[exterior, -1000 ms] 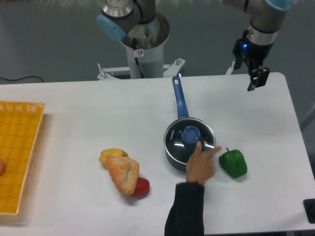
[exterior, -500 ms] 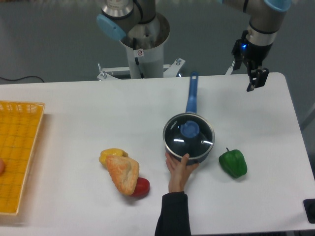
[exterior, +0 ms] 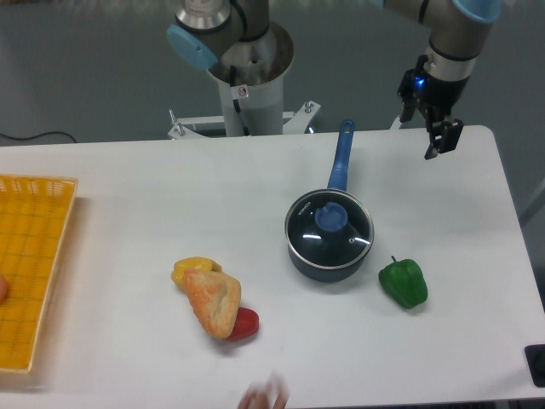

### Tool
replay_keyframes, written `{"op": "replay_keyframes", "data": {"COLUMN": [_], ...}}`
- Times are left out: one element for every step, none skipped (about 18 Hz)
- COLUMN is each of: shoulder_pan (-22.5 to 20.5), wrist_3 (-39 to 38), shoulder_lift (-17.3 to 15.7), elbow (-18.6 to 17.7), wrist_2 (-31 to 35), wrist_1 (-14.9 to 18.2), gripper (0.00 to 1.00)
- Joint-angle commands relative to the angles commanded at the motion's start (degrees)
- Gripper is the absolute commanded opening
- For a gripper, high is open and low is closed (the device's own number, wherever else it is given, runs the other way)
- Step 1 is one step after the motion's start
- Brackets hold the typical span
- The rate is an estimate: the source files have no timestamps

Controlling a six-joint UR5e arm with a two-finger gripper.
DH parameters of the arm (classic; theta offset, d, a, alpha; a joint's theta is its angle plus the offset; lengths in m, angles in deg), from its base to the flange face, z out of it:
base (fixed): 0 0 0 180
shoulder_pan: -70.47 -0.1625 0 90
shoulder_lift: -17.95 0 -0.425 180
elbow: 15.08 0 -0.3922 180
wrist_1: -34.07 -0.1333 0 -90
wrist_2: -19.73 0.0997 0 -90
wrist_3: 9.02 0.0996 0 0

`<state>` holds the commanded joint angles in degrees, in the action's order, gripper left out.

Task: Open the lid
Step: 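Move the gripper over the saucepan and lower it toward the blue lid knob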

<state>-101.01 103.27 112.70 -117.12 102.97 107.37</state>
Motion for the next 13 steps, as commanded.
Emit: {"op": "replay_keyframes", "data": {"shoulder_pan": [0.7,1.5,1.9,2.3,3.0,3.8,4.1,4.7,6.0,7.8,9.4,10.6,12.6], "wrist_3": [-3.6,-5.2,-5.8,-6.0,-6.6,-7.9,-9.9,-12.2,-14.5,-17.5,-21.3,-24.0,-26.0], "shoulder_lift": [0.0,0.0,0.0,0.0,0.0,0.0,0.1,0.3,0.6,0.9,1.3,2.3,2.8], "elbow": [-0.2,-0.2,-0.1,-0.2,-0.2,-0.1,-0.1,-0.1,0.0,0.1,0.2,0.2,0.3], "wrist_2": [-0.3,-1.5,-3.0,-4.3,-4.9,-4.9,-4.9,-4.9,-4.7,-4.5,-3.8,-2.6,-1.3], "wrist_1": [0.0,-0.1,-0.1,-0.1,-0.2,-0.5,-1.4,-2.5,-3.7,-4.6,-5.5,-6.1,-6.2], "gripper": [1.00,1.00,1.00,1.00,1.00,1.00,1.00,1.00,1.00,1.00,1.00,1.00,1.00]}}
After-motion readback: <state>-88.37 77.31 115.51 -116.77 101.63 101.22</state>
